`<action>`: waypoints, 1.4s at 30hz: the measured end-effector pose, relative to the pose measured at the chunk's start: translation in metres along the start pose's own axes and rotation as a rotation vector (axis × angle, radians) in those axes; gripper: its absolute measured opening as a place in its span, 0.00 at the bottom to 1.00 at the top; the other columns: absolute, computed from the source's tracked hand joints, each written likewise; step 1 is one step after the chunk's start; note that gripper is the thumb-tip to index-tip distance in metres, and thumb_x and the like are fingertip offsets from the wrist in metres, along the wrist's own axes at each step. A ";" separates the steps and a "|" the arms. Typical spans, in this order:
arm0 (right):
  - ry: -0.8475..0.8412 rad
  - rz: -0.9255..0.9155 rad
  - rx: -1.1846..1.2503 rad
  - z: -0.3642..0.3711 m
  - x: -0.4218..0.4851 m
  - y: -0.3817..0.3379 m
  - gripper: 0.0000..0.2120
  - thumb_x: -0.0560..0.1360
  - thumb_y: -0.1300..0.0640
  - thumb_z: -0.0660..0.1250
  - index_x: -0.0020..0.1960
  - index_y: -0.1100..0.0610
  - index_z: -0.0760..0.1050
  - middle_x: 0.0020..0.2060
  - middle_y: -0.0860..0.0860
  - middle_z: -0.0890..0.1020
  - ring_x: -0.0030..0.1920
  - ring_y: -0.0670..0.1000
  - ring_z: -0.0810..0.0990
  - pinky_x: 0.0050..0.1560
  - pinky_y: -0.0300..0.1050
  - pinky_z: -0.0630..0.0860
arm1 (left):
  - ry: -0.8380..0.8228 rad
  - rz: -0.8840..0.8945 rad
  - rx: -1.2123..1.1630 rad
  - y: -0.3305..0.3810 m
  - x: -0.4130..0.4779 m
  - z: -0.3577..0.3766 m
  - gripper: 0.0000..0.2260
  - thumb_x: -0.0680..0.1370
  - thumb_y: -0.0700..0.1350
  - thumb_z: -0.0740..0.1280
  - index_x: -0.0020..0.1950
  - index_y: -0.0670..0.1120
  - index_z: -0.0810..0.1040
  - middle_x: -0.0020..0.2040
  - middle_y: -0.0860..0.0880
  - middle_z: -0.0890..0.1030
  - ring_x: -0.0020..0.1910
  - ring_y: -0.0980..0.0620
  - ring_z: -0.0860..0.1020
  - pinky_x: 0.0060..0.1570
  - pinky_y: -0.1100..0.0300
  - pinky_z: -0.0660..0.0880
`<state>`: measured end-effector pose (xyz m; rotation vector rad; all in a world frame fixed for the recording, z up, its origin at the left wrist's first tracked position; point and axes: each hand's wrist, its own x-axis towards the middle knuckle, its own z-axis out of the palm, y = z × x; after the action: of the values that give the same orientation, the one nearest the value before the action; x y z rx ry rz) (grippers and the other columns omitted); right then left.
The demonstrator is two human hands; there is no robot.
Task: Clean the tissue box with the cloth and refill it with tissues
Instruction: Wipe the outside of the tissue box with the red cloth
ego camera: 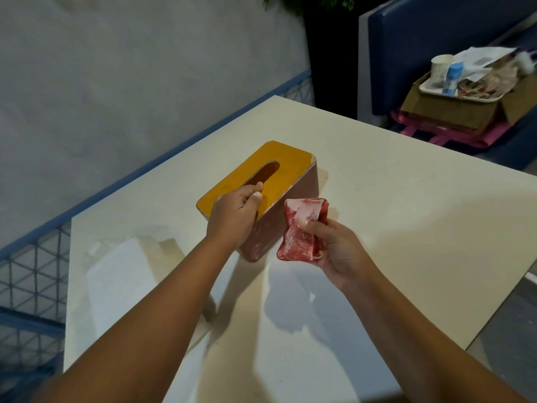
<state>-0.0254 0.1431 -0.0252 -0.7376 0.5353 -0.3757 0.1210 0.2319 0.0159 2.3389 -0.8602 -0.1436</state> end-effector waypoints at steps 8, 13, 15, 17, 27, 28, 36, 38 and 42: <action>0.394 -0.288 -0.156 0.006 0.012 0.006 0.11 0.74 0.68 0.65 0.46 0.53 0.75 0.41 0.49 0.81 0.42 0.49 0.81 0.40 0.41 0.77 | 0.000 0.001 -0.016 0.002 -0.001 0.000 0.17 0.81 0.51 0.55 0.67 0.51 0.74 0.66 0.50 0.76 0.64 0.48 0.73 0.60 0.53 0.71; 0.597 -0.422 -0.431 0.030 0.036 0.018 0.11 0.72 0.58 0.68 0.39 0.45 0.68 0.42 0.51 0.77 0.39 0.52 0.78 0.41 0.56 0.79 | -0.001 0.017 -0.036 0.000 -0.001 -0.001 0.16 0.82 0.51 0.55 0.67 0.51 0.74 0.65 0.51 0.76 0.64 0.49 0.73 0.61 0.52 0.71; 0.543 -0.415 -0.420 0.037 0.037 0.024 0.13 0.73 0.61 0.67 0.42 0.45 0.67 0.42 0.49 0.77 0.41 0.53 0.78 0.41 0.53 0.79 | -0.001 0.028 -0.046 -0.002 0.000 -0.001 0.16 0.82 0.50 0.55 0.66 0.50 0.74 0.64 0.51 0.77 0.64 0.49 0.73 0.62 0.51 0.71; 0.493 -0.455 -0.443 0.040 0.032 0.032 0.14 0.71 0.69 0.65 0.45 0.50 0.69 0.43 0.50 0.76 0.43 0.51 0.76 0.41 0.47 0.77 | 0.000 0.041 -0.050 -0.003 0.001 0.000 0.16 0.82 0.49 0.55 0.66 0.50 0.74 0.64 0.51 0.77 0.65 0.49 0.72 0.64 0.49 0.71; 0.286 -0.511 -0.426 0.049 0.012 0.071 0.19 0.72 0.70 0.63 0.57 0.52 0.68 0.50 0.46 0.73 0.51 0.49 0.75 0.52 0.50 0.77 | -0.023 0.063 -0.062 -0.003 0.002 -0.002 0.16 0.82 0.47 0.55 0.66 0.48 0.75 0.64 0.51 0.77 0.64 0.51 0.73 0.64 0.54 0.70; 0.359 -0.481 -0.388 0.046 0.020 0.064 0.18 0.73 0.69 0.62 0.60 0.55 0.69 0.53 0.48 0.75 0.53 0.48 0.76 0.56 0.47 0.77 | -0.030 0.061 -0.069 -0.004 0.002 -0.002 0.16 0.81 0.48 0.55 0.66 0.49 0.75 0.64 0.51 0.77 0.64 0.51 0.73 0.64 0.52 0.70; 0.492 -0.442 -0.544 0.040 0.032 0.031 0.16 0.75 0.67 0.60 0.60 0.54 0.70 0.54 0.50 0.73 0.50 0.46 0.74 0.50 0.33 0.74 | -0.010 0.051 -0.067 -0.003 0.000 -0.001 0.16 0.82 0.48 0.53 0.66 0.50 0.75 0.63 0.50 0.78 0.63 0.50 0.73 0.61 0.55 0.71; 0.356 -0.492 -0.541 0.050 0.011 0.046 0.19 0.72 0.72 0.61 0.55 0.53 0.68 0.52 0.50 0.70 0.48 0.44 0.72 0.45 0.25 0.70 | -0.014 0.055 -0.087 -0.002 -0.001 -0.002 0.17 0.83 0.48 0.51 0.65 0.49 0.75 0.62 0.50 0.78 0.61 0.52 0.73 0.59 0.60 0.68; 0.188 -0.478 -0.527 0.061 -0.006 0.075 0.20 0.71 0.70 0.66 0.57 0.53 0.65 0.55 0.52 0.72 0.53 0.48 0.74 0.52 0.36 0.75 | 0.007 0.046 -0.129 -0.001 -0.004 -0.002 0.20 0.83 0.50 0.48 0.65 0.49 0.76 0.60 0.52 0.77 0.58 0.55 0.72 0.59 0.60 0.67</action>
<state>0.0155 0.2303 -0.0392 -1.3565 0.6424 -0.7686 0.1193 0.2361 0.0164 2.1971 -0.8752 -0.1667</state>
